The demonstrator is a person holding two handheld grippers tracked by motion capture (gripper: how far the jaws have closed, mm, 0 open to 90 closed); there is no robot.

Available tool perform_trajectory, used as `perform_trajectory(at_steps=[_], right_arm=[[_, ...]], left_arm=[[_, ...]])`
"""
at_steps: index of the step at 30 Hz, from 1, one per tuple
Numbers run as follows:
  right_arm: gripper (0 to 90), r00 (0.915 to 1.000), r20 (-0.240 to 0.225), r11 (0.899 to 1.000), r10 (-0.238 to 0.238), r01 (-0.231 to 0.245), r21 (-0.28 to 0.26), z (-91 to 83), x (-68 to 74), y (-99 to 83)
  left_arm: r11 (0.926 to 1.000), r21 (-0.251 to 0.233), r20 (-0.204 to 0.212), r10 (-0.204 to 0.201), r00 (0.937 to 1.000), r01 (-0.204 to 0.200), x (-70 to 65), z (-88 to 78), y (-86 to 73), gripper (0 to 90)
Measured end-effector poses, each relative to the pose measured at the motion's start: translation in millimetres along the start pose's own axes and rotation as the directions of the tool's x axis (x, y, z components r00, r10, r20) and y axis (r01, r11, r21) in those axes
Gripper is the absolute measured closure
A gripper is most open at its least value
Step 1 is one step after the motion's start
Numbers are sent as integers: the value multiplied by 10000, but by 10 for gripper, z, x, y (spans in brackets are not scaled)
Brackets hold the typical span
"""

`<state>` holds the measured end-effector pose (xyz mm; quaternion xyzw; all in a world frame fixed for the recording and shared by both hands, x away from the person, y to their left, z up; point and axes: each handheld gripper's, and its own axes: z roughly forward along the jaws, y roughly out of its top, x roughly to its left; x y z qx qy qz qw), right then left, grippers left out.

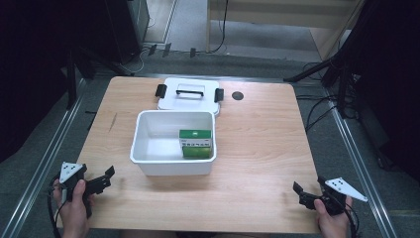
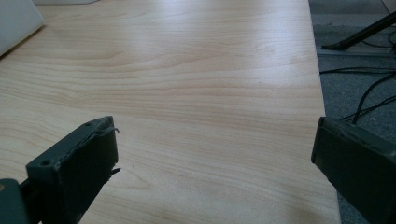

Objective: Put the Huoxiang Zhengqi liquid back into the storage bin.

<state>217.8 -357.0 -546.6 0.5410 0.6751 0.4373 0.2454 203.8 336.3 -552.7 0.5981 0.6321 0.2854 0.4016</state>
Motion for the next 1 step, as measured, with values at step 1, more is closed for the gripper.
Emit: perform_trajectory(at_steps=[1], right_arm=[[4, 10000, -38, 10000, -7, 7, 8, 1, 3, 0]], left_arm=[[10000, 2, 4, -11, 10000, 11, 1, 0, 0, 0]])
